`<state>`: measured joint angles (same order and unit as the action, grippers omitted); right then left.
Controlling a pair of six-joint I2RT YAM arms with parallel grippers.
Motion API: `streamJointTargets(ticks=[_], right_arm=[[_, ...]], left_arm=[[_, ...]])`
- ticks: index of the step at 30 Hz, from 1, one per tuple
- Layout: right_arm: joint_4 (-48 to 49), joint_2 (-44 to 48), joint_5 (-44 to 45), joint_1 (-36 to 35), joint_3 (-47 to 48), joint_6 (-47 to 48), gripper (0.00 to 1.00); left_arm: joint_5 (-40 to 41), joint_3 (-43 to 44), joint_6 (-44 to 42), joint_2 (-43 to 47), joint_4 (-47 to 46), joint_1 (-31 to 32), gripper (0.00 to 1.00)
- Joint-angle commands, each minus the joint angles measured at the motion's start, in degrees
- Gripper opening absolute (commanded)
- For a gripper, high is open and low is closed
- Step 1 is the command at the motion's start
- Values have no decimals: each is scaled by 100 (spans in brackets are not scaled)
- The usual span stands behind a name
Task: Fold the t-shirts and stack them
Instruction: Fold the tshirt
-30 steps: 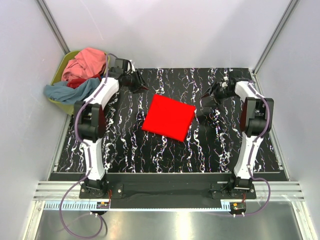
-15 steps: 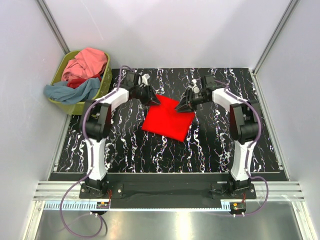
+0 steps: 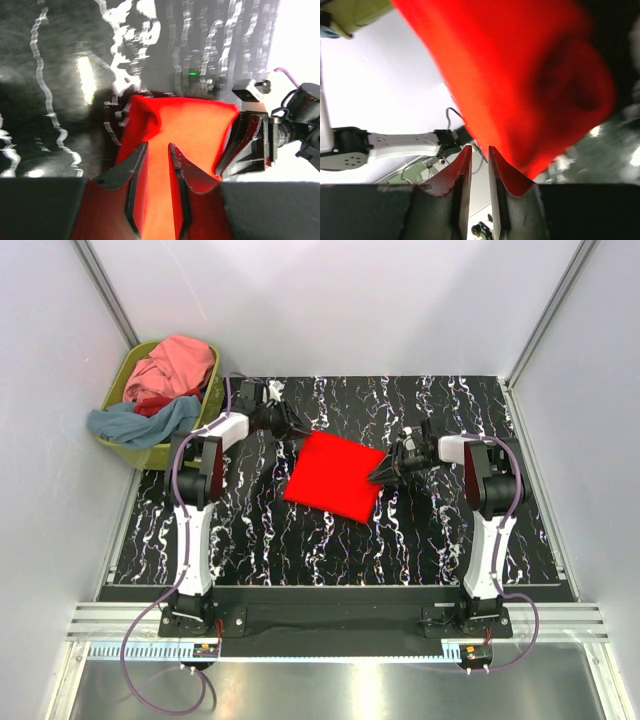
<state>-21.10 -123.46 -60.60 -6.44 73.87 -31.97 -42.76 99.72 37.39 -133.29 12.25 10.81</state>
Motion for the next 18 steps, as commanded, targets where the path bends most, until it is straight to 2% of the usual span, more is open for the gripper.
streamJointTargets(ticks=[1, 4, 8, 14, 16, 18], right_arm=[[45, 656, -84, -24, 347, -353, 27], [45, 543, 118, -16, 760, -503, 30], [54, -63, 267, 46, 1409, -714, 30], [229, -881, 540, 186, 1710, -872, 29], [343, -1074, 549, 301, 1728, -951, 29], [361, -1162, 584, 423, 1815, -934, 29]], left_arm=[[-399, -145, 732, 620, -984, 53, 27], [-461, -226, 1164, 516, -1531, 88, 27], [-505, 56, 1367, 146, -1647, 158, 27], [-260, -49, 1491, -188, -1796, 194, 26], [-180, 99, 1308, -406, -1631, 167, 25], [-110, 660, 1070, -740, -1053, 150, 24]])
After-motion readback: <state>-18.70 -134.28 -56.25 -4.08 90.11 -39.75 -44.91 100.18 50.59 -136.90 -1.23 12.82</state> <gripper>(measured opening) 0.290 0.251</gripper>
